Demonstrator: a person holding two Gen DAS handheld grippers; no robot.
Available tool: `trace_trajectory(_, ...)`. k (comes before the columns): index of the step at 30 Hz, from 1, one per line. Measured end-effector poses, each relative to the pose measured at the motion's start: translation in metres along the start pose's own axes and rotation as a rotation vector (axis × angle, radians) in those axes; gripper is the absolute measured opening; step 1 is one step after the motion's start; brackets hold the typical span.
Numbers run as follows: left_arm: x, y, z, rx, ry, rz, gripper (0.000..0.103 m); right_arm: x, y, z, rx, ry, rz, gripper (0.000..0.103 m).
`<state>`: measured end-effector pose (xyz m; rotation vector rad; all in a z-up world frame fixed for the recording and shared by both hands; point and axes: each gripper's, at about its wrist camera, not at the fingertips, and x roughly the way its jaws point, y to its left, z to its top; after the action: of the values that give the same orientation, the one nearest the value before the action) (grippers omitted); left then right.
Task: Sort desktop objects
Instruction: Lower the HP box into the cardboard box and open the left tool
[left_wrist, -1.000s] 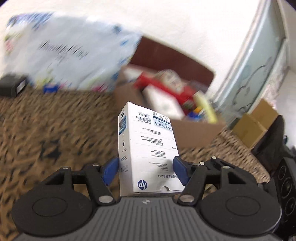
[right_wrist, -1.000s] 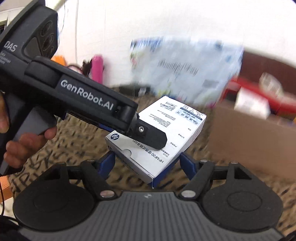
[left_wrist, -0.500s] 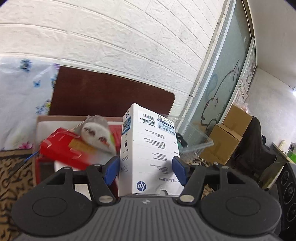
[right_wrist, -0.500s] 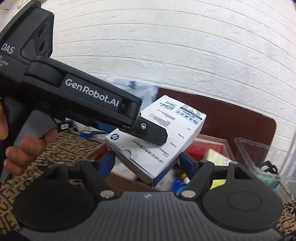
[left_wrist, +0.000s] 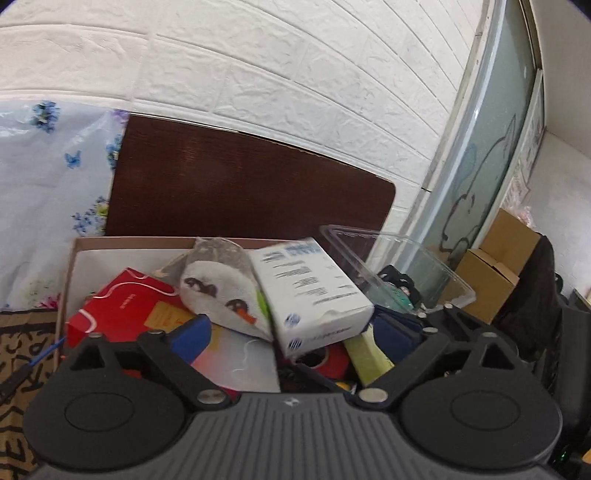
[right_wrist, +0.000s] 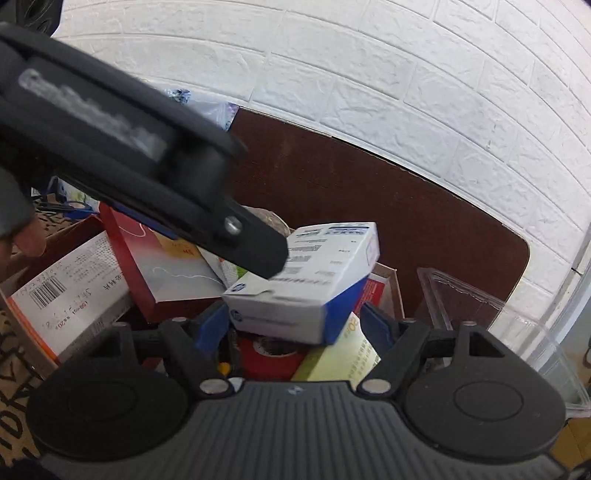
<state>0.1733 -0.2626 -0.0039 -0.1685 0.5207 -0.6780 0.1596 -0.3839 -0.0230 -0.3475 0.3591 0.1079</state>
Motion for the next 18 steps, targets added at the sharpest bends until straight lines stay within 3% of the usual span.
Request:
trace_trajectory(10, -0.011, 0.000, -0.006, -0.010, 0.020, 0.074, 0.103, 0.002, 0.000, -0.006, 0.155, 0.009, -0.023, 0.085)
trace_trajectory(16, -0.035, -0.007, -0.017, 0.019, -0.005, 0.140, 0.103, -0.048, -0.004, -0.010, 0.284, -0.004, -0.055, 0.089)
trace_trajectory(18, -0.045, -0.012, -0.022, 0.027, -0.004, 0.173, 0.103, -0.053, -0.005, -0.010, 0.310, 0.013, -0.077, 0.095)
